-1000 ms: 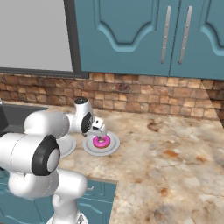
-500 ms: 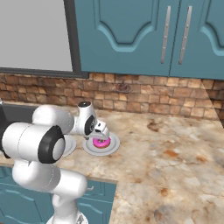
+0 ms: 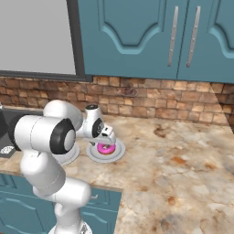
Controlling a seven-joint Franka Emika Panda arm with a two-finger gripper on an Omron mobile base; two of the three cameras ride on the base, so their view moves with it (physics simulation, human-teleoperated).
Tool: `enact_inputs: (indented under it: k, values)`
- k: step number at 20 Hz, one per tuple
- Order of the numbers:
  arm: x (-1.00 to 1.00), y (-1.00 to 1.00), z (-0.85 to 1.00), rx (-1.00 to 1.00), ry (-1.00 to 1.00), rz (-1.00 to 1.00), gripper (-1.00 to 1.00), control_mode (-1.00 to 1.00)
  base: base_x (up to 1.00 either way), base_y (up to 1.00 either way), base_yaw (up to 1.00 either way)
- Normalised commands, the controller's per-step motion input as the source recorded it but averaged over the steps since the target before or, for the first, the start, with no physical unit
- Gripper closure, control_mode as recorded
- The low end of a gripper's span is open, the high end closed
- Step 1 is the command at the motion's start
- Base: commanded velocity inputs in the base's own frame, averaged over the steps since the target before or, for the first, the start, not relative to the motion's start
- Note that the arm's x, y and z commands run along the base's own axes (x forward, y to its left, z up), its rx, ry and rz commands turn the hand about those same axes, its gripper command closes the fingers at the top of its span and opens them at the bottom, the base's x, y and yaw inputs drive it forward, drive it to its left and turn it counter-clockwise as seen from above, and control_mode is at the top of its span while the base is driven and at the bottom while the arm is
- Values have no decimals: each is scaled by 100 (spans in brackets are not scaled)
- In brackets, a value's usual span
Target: Move the dessert items from the plate to the tray.
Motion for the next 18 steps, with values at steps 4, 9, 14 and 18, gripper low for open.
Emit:
enact_inputs:
  k: [4,9,14,18]
  values:
    - [3,0,-34,0,10,0,-100,-100,0,0,0]
    - [0,0,-26,2,12,0,100,-100,0,0,0]
    - [0,0,-1,0,0,0,100,-100,0,0,0]
    - [0,0,0,0,0,0,100,-100,0,0,0]
